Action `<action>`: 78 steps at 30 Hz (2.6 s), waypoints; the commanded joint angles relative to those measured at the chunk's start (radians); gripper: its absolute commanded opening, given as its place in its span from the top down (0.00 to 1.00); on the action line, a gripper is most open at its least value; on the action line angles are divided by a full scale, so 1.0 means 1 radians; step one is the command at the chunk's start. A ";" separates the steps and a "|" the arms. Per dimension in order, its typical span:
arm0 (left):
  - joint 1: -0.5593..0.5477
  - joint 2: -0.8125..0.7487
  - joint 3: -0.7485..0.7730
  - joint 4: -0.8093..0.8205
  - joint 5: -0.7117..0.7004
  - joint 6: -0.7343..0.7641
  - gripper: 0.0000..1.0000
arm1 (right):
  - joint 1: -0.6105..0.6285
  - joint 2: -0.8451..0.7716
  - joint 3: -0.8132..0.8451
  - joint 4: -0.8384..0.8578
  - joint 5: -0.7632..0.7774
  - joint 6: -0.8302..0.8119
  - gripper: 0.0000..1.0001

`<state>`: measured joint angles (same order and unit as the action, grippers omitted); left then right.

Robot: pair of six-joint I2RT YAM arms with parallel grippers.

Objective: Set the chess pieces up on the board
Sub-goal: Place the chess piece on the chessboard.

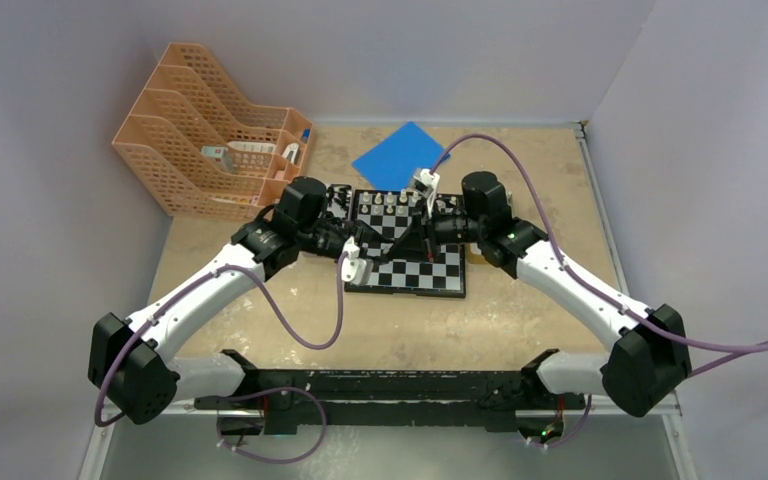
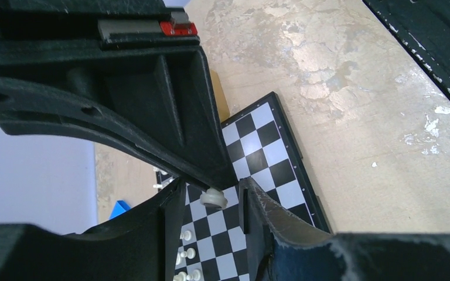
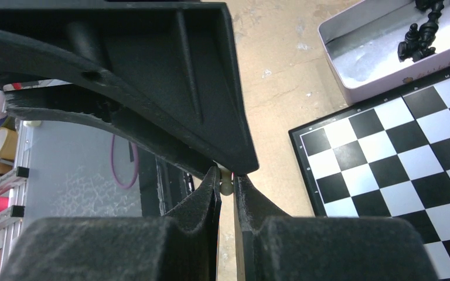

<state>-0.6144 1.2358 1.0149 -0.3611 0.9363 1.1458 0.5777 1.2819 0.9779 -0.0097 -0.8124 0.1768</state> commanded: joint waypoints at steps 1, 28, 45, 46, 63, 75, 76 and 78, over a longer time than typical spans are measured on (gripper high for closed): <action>-0.006 -0.018 0.022 0.003 0.007 0.019 0.63 | 0.005 -0.065 0.035 0.038 -0.035 0.011 0.94; -0.007 -0.058 -0.008 0.031 -0.008 0.030 0.61 | 0.006 -0.030 0.025 0.091 -0.047 0.071 0.93; -0.027 -0.028 -0.001 0.170 -0.078 -0.277 0.96 | 0.004 -0.120 -0.040 0.254 0.120 0.258 0.91; -0.026 -0.020 -0.003 0.191 -0.090 -0.337 0.98 | 0.004 -0.134 -0.062 0.294 0.145 0.305 0.91; -0.026 0.023 -0.070 0.497 -0.202 -1.075 1.00 | 0.004 -0.207 -0.196 0.651 0.378 0.553 0.93; -0.025 -0.030 -0.113 0.426 -0.322 -1.041 0.49 | 0.004 -0.208 -0.126 0.374 0.587 0.373 0.96; -0.025 -0.035 -0.112 0.409 -0.324 -1.035 0.47 | 0.004 -0.200 -0.114 0.352 0.617 0.352 0.96; -0.027 -0.047 -0.110 0.370 -0.328 -1.026 0.39 | 0.004 -0.176 -0.091 0.318 0.674 0.312 0.96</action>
<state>-0.6357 1.2369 0.9016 0.0635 0.6266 0.1146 0.5789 1.0931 0.7998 0.3641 -0.2924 0.5953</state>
